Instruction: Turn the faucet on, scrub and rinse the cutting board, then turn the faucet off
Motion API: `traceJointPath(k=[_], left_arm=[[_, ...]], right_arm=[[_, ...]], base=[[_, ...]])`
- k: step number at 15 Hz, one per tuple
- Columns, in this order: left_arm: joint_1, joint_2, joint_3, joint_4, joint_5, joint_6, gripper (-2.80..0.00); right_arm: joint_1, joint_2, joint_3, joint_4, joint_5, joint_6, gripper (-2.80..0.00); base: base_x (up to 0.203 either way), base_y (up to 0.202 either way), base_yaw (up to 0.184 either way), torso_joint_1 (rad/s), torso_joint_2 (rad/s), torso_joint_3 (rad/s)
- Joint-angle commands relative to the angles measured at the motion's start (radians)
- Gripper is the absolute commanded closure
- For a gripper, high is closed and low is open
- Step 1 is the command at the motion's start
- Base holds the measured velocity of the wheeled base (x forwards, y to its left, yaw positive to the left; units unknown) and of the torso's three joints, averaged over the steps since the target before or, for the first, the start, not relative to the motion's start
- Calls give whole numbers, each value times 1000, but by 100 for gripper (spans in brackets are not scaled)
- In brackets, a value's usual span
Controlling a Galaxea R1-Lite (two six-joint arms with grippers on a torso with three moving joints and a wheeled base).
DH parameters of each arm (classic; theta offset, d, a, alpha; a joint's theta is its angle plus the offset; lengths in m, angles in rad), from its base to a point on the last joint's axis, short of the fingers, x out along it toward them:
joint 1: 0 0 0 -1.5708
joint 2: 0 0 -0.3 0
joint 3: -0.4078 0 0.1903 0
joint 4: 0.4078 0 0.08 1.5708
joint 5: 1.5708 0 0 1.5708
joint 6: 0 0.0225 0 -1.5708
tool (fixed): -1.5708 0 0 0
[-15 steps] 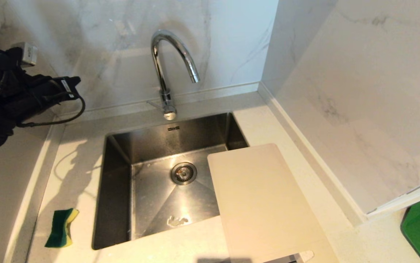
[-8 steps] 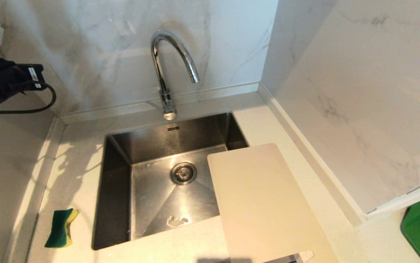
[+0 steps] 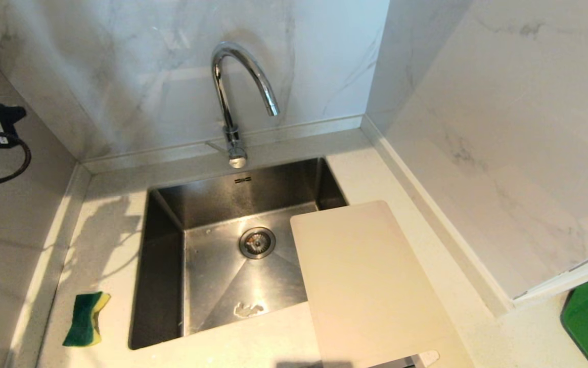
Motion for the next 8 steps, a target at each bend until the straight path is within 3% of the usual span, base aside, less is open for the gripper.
traceJointPath(k=[1, 4, 8], left_arm=[[4, -184, 153, 64, -30, -1, 0], [41, -357, 368, 92, -86, -3, 0], [63, -620, 637, 78, -83, -4, 0]], right_arm=[[0, 0, 1, 0, 0, 0, 0], [0, 1, 2, 0, 1, 0, 0], [1, 1, 1, 0, 0, 0, 0]], base=[[0, 0, 0, 0, 0, 0], [0, 0, 0, 0, 0, 0], [0, 0, 0, 0, 0, 0]])
